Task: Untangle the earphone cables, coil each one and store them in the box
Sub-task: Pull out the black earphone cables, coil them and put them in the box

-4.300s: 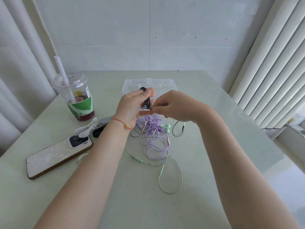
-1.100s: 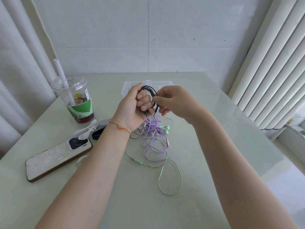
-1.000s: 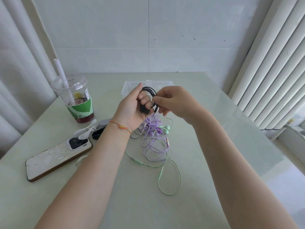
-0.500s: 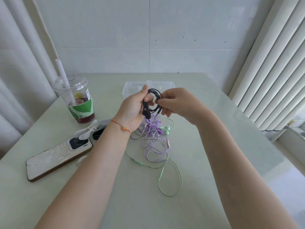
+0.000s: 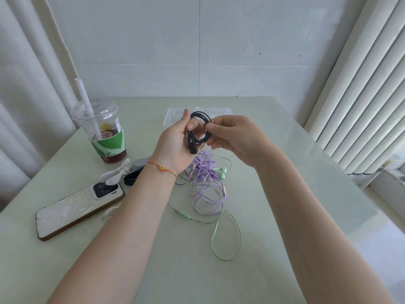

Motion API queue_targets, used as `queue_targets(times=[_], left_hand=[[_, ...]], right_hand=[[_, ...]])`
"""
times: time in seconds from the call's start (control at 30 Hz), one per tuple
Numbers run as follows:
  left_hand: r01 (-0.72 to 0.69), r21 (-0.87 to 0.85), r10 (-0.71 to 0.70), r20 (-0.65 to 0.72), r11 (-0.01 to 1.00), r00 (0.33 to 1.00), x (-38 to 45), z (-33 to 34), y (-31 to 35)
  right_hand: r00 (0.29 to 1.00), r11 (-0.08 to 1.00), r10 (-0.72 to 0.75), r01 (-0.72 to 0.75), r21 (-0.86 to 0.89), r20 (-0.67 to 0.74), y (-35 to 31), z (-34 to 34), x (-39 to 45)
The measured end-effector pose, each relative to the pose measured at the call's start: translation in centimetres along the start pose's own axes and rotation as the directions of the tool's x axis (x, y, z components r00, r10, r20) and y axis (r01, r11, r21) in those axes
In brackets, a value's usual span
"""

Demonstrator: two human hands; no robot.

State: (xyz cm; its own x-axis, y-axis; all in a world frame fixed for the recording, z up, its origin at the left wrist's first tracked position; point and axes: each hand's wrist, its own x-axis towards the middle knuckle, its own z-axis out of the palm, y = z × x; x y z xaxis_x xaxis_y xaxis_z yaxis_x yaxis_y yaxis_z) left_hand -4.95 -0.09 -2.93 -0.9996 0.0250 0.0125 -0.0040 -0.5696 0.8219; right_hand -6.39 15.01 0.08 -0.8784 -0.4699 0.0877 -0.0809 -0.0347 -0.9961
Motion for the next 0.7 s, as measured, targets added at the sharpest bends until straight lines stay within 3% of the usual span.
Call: queue_targets(times=[0.2,0.43,0.7], left_hand=[[0.033,-0.098,-0.043,-0.099,0.995,0.994,0.3,-0.1,-0.8],[-0.003,-0.051,-0.004,-0.14,0.999,0.99,0.5,0.3,-1.5],[-0.035,-0.101,0.023,-0.125,0.994,0.992,0.6,0.3,-1.5]], right_hand=[[0.973,0.977,-0.17,0.145,-0.159,-0.157,0.1,0.9,0.2],[0.941,0.945,-0.22,0.139,-0.296,-0.259,0.4,1.7,0.3],[0.937,0.983,-0.163,0.126,-0.138,-0.309,0.7,2.2,0.5]])
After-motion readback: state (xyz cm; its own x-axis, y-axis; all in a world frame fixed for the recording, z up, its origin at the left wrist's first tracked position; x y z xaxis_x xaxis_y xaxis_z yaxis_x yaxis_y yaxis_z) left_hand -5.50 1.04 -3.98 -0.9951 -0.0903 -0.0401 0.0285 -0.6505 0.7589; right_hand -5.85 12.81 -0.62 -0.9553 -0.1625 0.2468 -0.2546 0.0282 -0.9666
